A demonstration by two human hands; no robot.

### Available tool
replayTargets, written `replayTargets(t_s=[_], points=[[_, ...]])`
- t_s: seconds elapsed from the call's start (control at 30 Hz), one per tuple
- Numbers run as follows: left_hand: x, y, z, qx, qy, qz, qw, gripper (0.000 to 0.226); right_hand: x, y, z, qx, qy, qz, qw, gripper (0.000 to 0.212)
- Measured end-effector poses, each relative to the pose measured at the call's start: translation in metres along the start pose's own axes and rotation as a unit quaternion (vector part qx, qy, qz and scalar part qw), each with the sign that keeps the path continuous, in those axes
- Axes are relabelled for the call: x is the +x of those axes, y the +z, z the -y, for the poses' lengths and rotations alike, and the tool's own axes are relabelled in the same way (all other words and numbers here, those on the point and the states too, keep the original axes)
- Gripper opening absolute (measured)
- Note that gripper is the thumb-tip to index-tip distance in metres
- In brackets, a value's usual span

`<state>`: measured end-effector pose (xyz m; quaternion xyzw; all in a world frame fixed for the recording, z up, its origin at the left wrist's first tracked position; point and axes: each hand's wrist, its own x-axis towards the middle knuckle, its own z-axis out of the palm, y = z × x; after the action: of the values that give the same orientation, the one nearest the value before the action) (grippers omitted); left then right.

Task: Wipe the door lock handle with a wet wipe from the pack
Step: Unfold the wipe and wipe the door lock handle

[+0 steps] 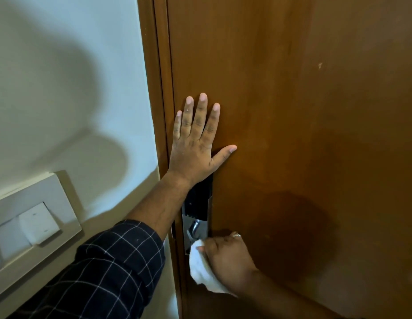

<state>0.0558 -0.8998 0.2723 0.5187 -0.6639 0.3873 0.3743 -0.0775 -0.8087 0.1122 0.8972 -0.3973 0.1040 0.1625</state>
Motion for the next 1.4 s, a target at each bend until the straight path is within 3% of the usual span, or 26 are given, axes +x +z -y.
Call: replayTargets(t_s=[0.17,0.23,0.43,0.53,0.67,0.8,0.9,0.97,1.03,1.1,1.13,1.2,1.27,1.4], points=[[0.001,-0.003,-0.001,0.002,0.0,0.0,1.0,0.086,0.045,-0.003,0.041,0.129,0.161,0.082,0.975,0.021],[0.0,-0.003,-0.001,0.004,0.002,-0.001,1.0,0.086,0.053,0.003,0.041,0.151,0.167,0.096,0.97,0.019],[0.0,-0.004,-0.001,0.009,0.0,0.008,1.0,0.087,0.025,-0.001,0.005,0.033,-0.046,0.078,0.995,0.024],[0.0,-0.005,-0.001,0.009,-0.002,0.011,1.0,0.087,0.014,-0.011,-0.03,0.004,-0.192,0.066,0.979,0.016],[0.0,-0.004,0.0,0.004,-0.002,0.011,1.0,0.087,0.001,-0.024,-0.069,-0.012,-0.261,0.08,0.962,0.032],[-0.001,-0.005,-0.001,-0.001,-0.003,0.016,1.0,0.088,-0.018,-0.031,-0.092,-0.006,-0.253,0.076,0.964,0.042],[-0.001,-0.005,-0.001,-0.003,-0.004,0.016,1.0,0.088,-0.021,-0.028,-0.088,0.016,-0.164,-0.036,0.986,0.051],[-0.002,-0.006,-0.001,-0.004,-0.004,0.016,1.0,0.088,-0.018,-0.022,-0.072,0.127,-0.053,-0.076,0.988,0.046],[-0.002,-0.006,-0.002,-0.003,-0.004,0.018,1.0,0.088,-0.016,-0.013,-0.047,0.24,0.017,-0.046,0.969,0.047],[-0.003,-0.007,-0.003,-0.006,-0.004,0.018,1.0,0.087,-0.021,0.001,-0.029,0.256,-0.018,-0.02,0.966,0.043],[-0.002,-0.007,-0.003,-0.006,-0.005,0.017,1.0,0.088,-0.024,0.01,-0.026,0.213,-0.064,-0.028,0.975,0.044],[-0.001,-0.006,-0.003,-0.005,-0.006,0.016,1.0,0.088,-0.029,0.025,-0.026,0.087,-0.174,-0.088,0.977,0.044],[0.0,-0.006,-0.003,-0.003,-0.008,0.019,1.0,0.088,-0.029,0.033,-0.032,0.031,-0.225,-0.149,0.963,0.036],[-0.001,-0.006,-0.001,-0.004,-0.008,0.018,1.0,0.088,-0.005,0.031,-0.025,0.089,-0.189,-0.129,0.969,0.044]])
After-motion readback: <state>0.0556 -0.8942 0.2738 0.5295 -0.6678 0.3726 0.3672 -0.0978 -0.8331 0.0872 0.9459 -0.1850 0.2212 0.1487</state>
